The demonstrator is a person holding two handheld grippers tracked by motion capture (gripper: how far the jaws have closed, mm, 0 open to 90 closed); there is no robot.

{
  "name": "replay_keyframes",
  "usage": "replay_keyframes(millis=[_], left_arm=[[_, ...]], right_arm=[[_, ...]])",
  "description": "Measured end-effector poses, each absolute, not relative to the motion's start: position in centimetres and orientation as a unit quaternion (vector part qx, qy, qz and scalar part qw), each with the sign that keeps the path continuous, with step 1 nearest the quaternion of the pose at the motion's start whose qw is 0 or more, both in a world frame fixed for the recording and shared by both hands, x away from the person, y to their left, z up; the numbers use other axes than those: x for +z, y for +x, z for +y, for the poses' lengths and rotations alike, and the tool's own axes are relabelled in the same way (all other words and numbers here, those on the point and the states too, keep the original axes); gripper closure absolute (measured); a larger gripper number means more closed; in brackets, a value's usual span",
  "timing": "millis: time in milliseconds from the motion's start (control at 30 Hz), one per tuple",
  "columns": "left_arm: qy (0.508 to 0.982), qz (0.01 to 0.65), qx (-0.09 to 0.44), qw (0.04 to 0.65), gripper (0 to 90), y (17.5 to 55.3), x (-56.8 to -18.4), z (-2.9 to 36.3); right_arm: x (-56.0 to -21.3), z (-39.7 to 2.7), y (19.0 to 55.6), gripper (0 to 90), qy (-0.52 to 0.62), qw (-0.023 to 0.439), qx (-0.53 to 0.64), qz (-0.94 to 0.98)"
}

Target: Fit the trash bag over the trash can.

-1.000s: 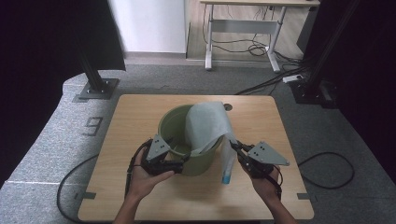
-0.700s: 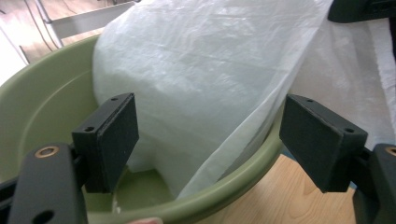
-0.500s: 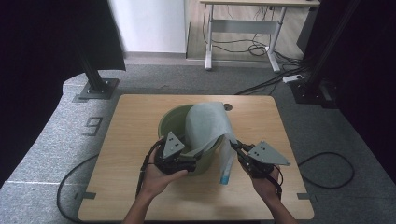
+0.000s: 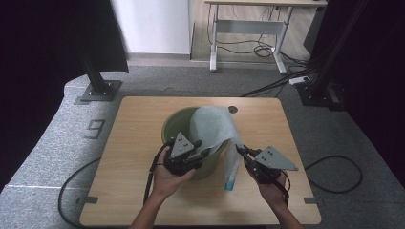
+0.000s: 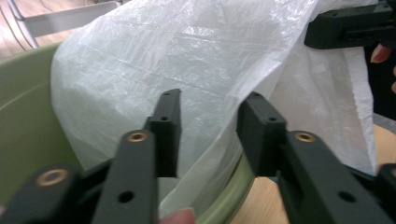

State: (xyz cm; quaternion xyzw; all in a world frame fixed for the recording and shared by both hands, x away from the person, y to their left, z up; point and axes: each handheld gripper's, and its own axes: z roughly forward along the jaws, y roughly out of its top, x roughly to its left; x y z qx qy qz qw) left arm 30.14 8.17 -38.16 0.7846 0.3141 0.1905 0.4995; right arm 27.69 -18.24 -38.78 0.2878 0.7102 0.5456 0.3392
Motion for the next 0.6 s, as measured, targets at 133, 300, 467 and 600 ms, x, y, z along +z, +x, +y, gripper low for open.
replay_keyframes(millis=[133,300,467,600], left_arm=[[0.792,0.302,0.164,0.505,75.1,30.4,-38.2,8.3],[0.797,0.285,0.145,0.511,88.7,30.5,-38.0,8.4],[0.791,0.294,0.147,0.516,89.8,30.7,-37.5,9.4],[0.789,0.307,0.147,0.511,89.8,31.2,-37.1,10.6]], right_arm=[[-38.9,-18.3,27.7,88.1,0.29,0.337,0.548,0.709],[-39.1,-18.3,27.7,87.9,0.29,0.335,0.549,0.709],[-39.5,-18.7,27.7,85.5,0.289,0.324,0.553,0.711],[-39.9,-19.0,27.8,82.2,0.29,0.316,0.55,0.716]])
